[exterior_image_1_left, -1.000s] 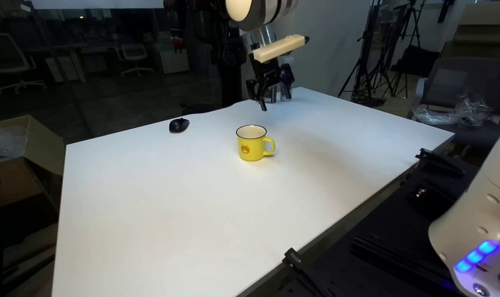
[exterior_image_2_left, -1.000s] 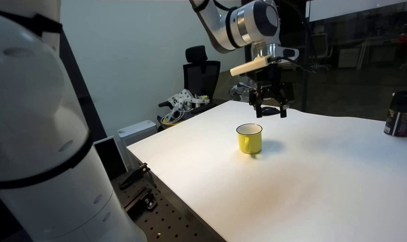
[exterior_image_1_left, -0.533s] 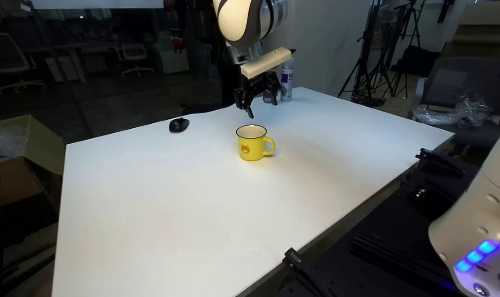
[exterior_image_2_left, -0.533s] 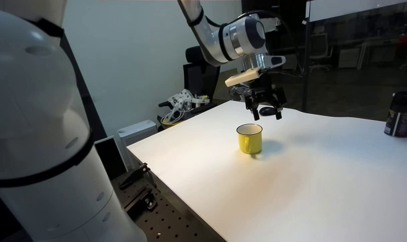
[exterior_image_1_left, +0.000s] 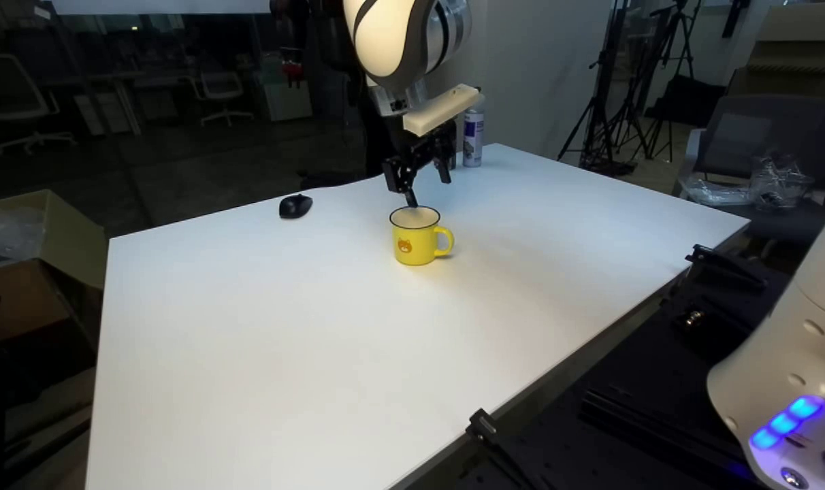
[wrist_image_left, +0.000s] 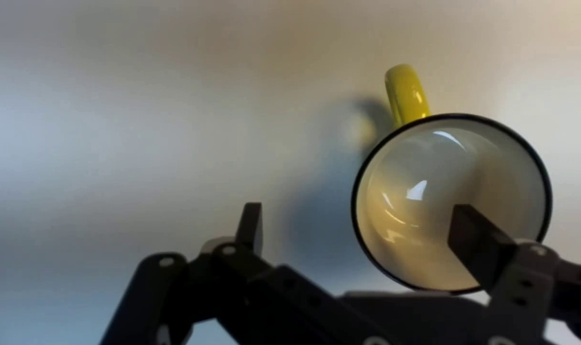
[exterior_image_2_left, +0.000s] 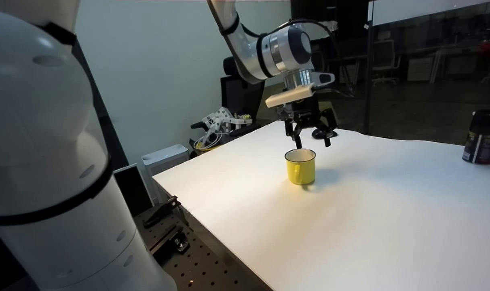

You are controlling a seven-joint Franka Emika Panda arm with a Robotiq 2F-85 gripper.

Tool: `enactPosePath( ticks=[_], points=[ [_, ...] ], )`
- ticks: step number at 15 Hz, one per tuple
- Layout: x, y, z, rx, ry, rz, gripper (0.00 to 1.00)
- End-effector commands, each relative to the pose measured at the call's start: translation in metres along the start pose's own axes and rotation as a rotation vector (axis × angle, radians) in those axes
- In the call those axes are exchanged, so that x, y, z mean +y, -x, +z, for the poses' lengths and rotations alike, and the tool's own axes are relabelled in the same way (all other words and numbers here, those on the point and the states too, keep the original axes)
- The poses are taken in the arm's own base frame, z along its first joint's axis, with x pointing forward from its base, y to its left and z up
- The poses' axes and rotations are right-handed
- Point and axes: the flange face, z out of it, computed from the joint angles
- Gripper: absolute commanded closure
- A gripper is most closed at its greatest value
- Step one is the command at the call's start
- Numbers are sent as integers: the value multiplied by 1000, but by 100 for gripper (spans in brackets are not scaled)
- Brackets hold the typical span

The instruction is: Move the cup on the table to the right

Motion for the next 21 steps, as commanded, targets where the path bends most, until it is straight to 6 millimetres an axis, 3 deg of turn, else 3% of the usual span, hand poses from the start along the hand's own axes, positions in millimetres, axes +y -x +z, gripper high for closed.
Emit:
enactPosePath(
  ticks=[1, 5, 16, 17, 18, 21],
  points=[
    [-16, 11, 1, 3, -14, -137, 0],
    [-20, 14, 9, 25, -8, -248, 0],
    [11, 22, 34, 51, -20, -244, 0],
    [14, 21, 37, 44, -19, -235, 25],
    [16, 20, 39, 38, -16, -228, 26],
    [19, 18, 41, 32, -8, -216, 49]
  ],
)
